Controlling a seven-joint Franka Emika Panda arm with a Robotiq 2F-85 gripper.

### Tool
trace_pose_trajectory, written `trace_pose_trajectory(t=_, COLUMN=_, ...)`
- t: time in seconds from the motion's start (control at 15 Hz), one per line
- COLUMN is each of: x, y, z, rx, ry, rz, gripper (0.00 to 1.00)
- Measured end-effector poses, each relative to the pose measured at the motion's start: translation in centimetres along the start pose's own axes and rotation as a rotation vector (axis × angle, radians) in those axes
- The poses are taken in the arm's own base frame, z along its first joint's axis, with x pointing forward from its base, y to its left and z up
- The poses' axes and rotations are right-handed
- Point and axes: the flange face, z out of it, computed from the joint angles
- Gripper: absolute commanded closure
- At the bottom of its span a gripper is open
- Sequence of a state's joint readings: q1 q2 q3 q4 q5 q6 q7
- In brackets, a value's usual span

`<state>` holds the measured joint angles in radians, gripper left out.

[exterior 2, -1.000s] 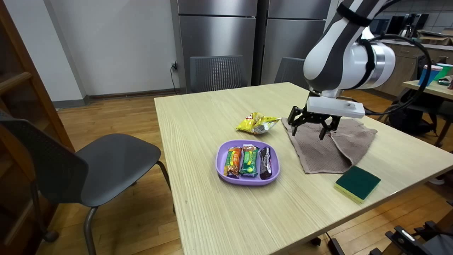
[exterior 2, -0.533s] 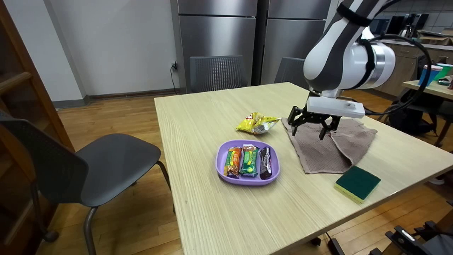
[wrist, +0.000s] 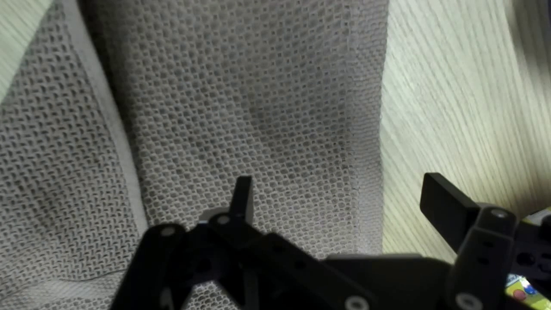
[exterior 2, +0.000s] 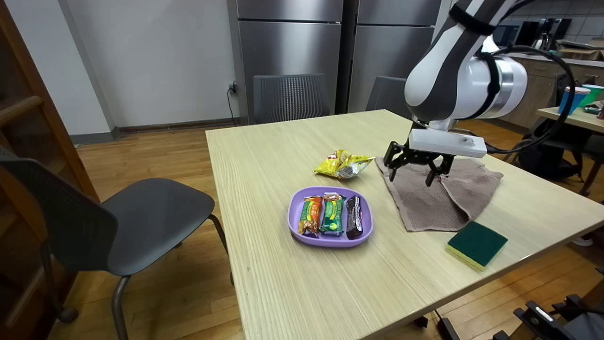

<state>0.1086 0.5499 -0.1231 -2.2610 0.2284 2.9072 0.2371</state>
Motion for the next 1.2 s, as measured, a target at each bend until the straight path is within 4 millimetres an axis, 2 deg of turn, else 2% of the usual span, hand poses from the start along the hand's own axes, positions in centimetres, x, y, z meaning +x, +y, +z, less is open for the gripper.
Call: trace_pose_trajectory(t=1.2, x=-0.06, y=0.20, z=0.68, rx=-0.009, ry=-0.009, rz=-0.003, gripper=0.00)
